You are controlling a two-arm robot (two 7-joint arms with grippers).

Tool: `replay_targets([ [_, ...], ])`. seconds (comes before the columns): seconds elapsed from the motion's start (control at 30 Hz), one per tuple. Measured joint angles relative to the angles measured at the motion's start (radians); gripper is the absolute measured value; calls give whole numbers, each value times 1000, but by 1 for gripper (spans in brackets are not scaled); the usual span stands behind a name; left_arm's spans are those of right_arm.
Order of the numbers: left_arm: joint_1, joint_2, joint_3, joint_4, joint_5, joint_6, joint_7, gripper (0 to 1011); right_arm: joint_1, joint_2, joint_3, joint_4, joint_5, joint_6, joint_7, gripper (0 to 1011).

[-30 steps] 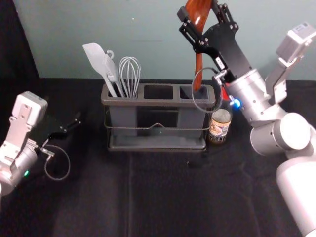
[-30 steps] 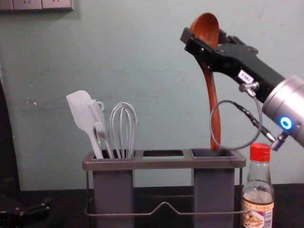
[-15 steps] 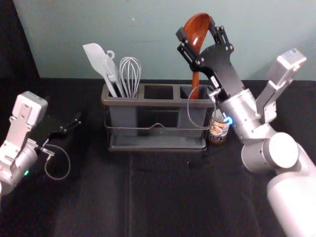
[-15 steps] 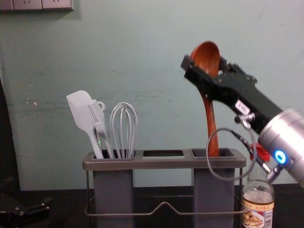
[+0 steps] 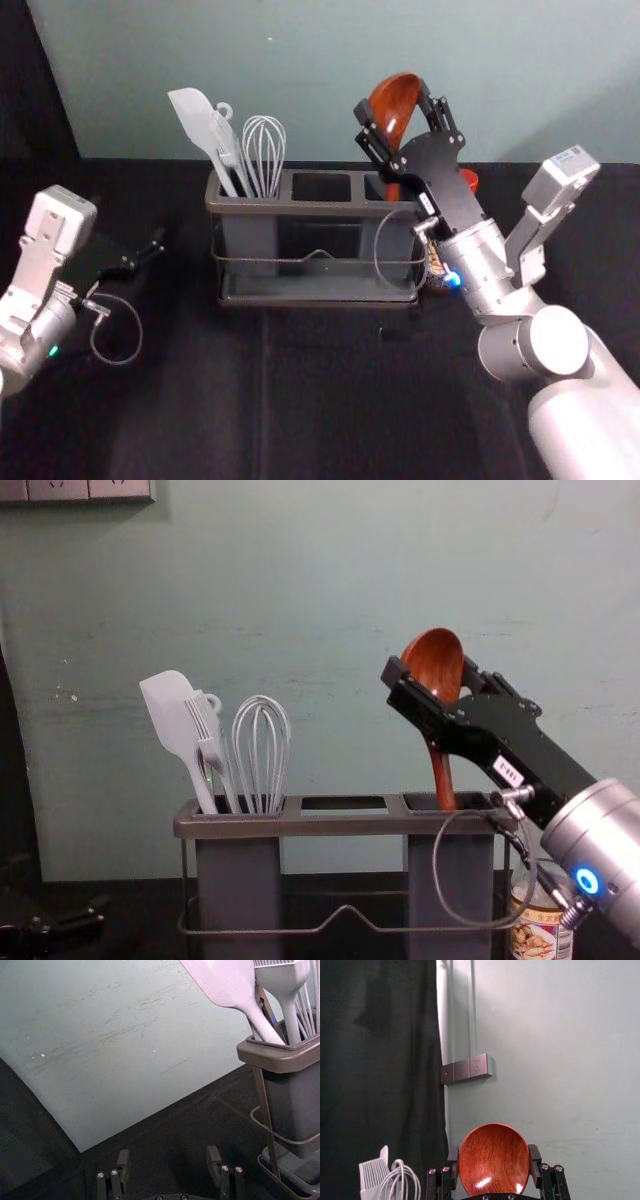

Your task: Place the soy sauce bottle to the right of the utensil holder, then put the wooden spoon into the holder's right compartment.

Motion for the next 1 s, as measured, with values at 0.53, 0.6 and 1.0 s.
replay_targets([
  [0.53, 0, 0, 0, 0, 0, 0, 0, 1000, -13, -14, 9, 29, -8, -17, 6, 838],
  [0.6, 0, 0, 0, 0, 0, 0, 0, 1000, -13, -15, 11, 34, -8, -22, 9, 841],
  [1.0, 0, 0, 0, 0, 0, 0, 0, 1000, -13, -27, 25, -2, -16, -74, 17, 1003],
])
